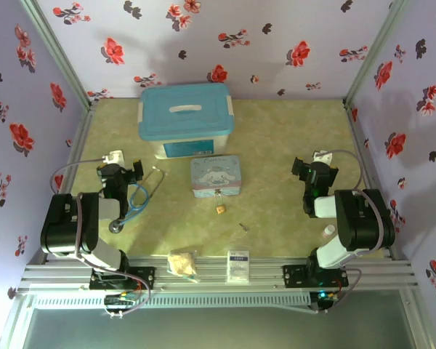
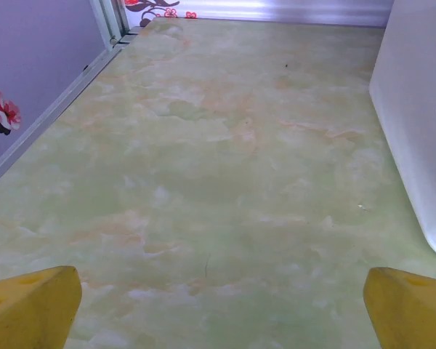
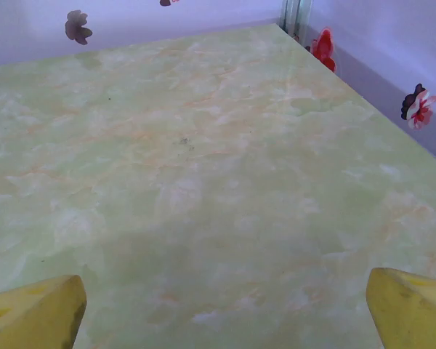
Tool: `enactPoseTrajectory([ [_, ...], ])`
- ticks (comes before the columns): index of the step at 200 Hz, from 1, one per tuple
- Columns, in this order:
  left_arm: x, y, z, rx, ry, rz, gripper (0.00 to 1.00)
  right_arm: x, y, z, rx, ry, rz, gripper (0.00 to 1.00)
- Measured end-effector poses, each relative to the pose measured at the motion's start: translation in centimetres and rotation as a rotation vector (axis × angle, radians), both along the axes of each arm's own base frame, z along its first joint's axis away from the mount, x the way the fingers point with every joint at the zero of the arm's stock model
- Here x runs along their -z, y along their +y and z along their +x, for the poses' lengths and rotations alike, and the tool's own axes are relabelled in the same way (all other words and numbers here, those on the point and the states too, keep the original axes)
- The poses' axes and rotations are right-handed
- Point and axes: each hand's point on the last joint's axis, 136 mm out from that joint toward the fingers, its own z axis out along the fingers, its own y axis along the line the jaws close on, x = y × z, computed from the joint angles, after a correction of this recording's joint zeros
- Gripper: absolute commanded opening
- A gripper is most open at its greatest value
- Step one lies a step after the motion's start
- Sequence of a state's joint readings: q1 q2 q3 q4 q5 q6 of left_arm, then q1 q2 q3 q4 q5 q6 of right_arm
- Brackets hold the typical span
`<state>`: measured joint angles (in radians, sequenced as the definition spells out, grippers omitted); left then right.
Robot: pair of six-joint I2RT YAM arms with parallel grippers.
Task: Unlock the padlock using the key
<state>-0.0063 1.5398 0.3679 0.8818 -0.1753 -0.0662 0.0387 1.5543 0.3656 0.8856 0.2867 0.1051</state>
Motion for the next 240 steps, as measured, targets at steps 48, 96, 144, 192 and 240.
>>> enactPoseTrajectory([
  [48,-0.06,-0.27,0.1,0.016,-0.001,-0.003,1.0,0.0,0.0,0.0,0.0,0.0,0.0,0.99],
  [96,-0.04,-0.35,0.1,0.019,-0.001,-0.005,1.0,0.0,0.0,0.0,0.0,0.0,0.0,0.99],
  [144,-0.11,-0.35,0.15,0.02,-0.003,-0.005,1.0,0.0,0.0,0.0,0.0,0.0,0.0,0.99],
  [192,-0.11,-0.35,0.15,0.02,-0.003,-0.005,1.0,0.0,0.0,0.0,0.0,0.0,0.0,0.99],
  [240,-0.11,-0.35,0.15,0.02,-0.003,-0.005,1.0,0.0,0.0,0.0,0.0,0.0,0.0,0.99],
])
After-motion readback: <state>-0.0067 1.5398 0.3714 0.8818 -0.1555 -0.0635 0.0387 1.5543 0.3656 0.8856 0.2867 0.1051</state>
